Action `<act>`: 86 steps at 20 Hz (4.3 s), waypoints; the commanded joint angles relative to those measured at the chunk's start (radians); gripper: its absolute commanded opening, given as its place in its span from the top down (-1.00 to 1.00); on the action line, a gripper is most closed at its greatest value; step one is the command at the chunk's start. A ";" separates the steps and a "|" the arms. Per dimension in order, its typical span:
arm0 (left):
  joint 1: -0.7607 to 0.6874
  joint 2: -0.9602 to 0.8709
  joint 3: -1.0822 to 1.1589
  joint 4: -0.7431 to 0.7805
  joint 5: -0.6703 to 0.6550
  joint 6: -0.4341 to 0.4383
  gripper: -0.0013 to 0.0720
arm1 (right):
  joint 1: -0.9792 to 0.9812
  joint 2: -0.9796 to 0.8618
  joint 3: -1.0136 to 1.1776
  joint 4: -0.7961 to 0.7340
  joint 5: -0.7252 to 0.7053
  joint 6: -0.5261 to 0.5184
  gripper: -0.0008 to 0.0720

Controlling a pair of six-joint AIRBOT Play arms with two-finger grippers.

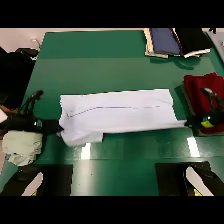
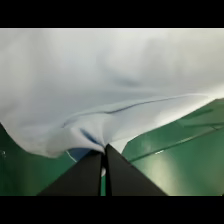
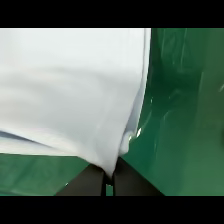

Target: Fold the shirts.

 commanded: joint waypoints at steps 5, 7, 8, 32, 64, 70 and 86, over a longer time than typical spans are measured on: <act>0.001 -0.462 0.311 0.048 0.262 0.082 0.88 | 0.148 -0.388 0.331 0.000 -0.166 0.045 0.93; 0.000 -0.549 0.365 0.048 0.310 0.082 0.88 | 0.163 -0.492 0.417 0.001 -0.167 0.061 0.92; 0.000 -0.578 0.383 0.047 0.331 0.082 0.88 | 0.165 -0.535 0.452 0.001 -0.167 0.061 0.92; -0.323 -0.764 0.481 -0.126 0.497 -0.006 0.88 | -0.013 -0.835 0.361 0.597 -0.169 -0.247 0.85; -0.006 -0.532 0.873 0.043 0.292 0.003 0.88 | 0.941 -0.767 0.927 0.735 -0.449 -0.153 0.83; 0.089 -0.409 0.872 0.054 0.231 0.004 0.88 | 1.030 -0.950 1.164 0.569 -0.333 -0.093 -0.06; -0.153 -0.480 0.842 0.047 0.251 0.074 0.88 | 0.499 -0.758 0.287 0.833 -0.444 -0.134 -0.73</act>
